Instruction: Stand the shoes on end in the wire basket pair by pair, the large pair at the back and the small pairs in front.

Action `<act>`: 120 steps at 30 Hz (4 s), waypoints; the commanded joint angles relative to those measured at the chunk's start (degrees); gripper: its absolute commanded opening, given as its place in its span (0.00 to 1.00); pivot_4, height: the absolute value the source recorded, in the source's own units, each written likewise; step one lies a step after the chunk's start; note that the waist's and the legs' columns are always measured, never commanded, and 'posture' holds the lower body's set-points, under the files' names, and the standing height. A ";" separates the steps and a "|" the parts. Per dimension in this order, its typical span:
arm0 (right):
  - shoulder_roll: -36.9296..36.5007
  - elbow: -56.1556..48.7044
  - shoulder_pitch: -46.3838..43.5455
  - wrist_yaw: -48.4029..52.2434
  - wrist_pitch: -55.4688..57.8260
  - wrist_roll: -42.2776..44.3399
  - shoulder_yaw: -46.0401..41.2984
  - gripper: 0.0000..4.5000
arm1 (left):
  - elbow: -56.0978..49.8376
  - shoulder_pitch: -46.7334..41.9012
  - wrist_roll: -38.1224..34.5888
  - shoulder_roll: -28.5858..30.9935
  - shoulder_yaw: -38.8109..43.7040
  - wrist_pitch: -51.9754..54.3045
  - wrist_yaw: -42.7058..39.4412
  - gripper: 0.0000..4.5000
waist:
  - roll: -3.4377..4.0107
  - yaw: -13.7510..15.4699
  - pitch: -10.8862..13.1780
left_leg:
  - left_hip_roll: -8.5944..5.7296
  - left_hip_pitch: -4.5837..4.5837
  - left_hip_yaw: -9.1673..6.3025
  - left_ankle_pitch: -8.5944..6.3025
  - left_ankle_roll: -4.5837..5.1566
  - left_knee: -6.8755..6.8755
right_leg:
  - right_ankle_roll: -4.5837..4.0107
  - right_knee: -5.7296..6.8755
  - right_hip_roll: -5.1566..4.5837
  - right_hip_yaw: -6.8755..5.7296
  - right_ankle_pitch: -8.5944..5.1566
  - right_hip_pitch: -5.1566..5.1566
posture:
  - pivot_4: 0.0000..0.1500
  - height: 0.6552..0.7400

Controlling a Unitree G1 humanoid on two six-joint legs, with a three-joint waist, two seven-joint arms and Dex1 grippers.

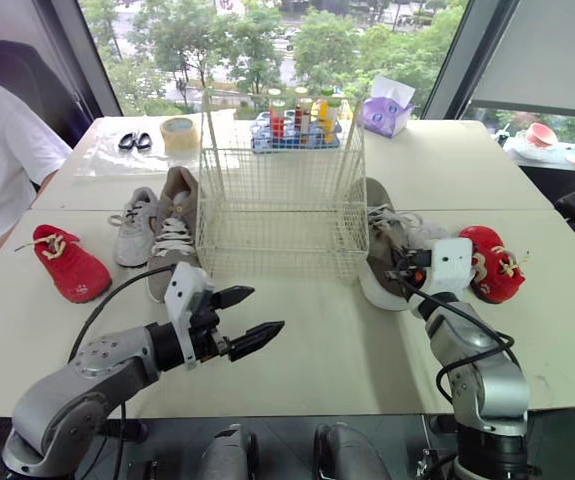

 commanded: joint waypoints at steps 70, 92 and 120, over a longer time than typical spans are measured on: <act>-3.19 10.78 -39.46 8.80 -1.72 51.11 -13.43 0.99 | 38.75 -62.29 -27.20 -19.91 35.99 5.56 12.84 0.12 | 0.03 -1.30 0.65 | -0.30 -0.54 -0.06 0.39 -0.51 0.33 | 0.66 0.92 -0.35 -0.01 0.18 -0.59 | 1.00 1.00; 3.62 11.53 -47.47 9.34 -8.84 50.72 -2.80 0.99 | 36.47 -53.18 -30.25 -24.69 25.00 0.19 16.79 0.12 | 0.03 -1.32 0.63 | -0.39 -0.68 -0.07 0.37 -0.45 0.33 | 0.67 0.85 -0.15 0.02 0.18 -0.70 | 1.00 1.00; -11.91 35.47 -64.06 24.76 -12.93 45.74 -7.99 0.38 | 7.33 -30.88 -15.33 -17.50 12.03 -1.03 27.22 0.99 | 0.05 -1.31 0.65 | -0.36 -0.72 -0.04 0.15 -0.08 0.28 | 0.66 0.79 -0.15 0.05 0.18 -0.79 | 1.00 1.00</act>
